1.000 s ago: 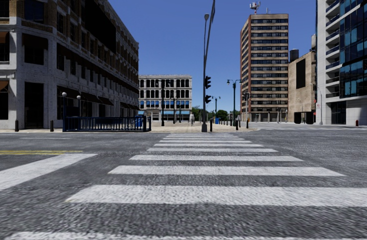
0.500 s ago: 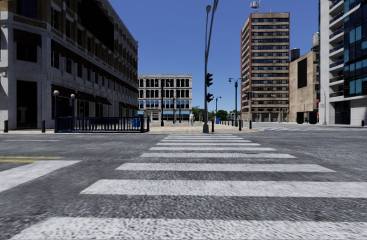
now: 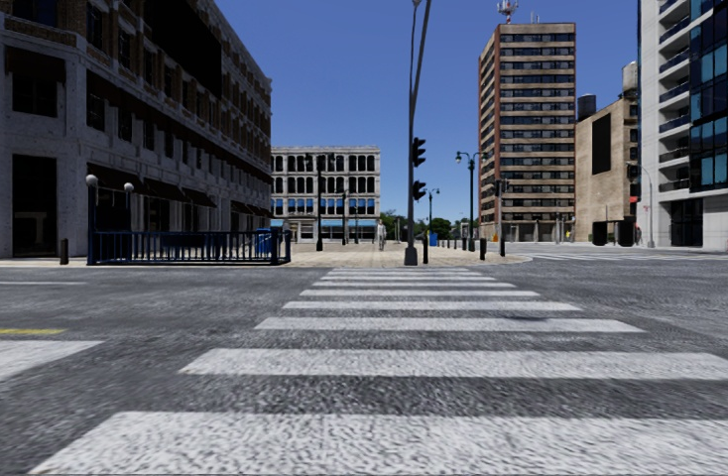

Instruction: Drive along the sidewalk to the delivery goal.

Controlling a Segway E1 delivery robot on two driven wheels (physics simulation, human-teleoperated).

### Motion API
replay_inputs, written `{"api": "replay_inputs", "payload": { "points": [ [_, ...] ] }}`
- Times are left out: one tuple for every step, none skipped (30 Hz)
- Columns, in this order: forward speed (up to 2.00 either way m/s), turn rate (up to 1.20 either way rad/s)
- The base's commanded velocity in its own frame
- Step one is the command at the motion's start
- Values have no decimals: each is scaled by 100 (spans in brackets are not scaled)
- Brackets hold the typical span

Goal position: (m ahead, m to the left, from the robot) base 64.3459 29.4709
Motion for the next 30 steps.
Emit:
{"api": "replay_inputs", "payload": {
  "points": [
    [164, -23],
    [164, -23],
    [164, -23],
    [164, -23],
    [164, -23],
    [164, -22],
    [164, -11],
    [164, -2],
    [164, 0],
    [164, 0],
    [164, 0],
    [164, 0],
    [164, 0],
    [164, 0],
    [164, 0],
    [164, 0],
    [164, 0],
    [164, 0],
    [165, 0],
    [166, 0],
    [166, 0],
    [166, 0],
    [167, 0],
    [167, 0],
    [167, 0],
    [167, 0],
    [167, 0],
    [167, 0],
    [167, 0],
    [167, 0]
  ]
}}
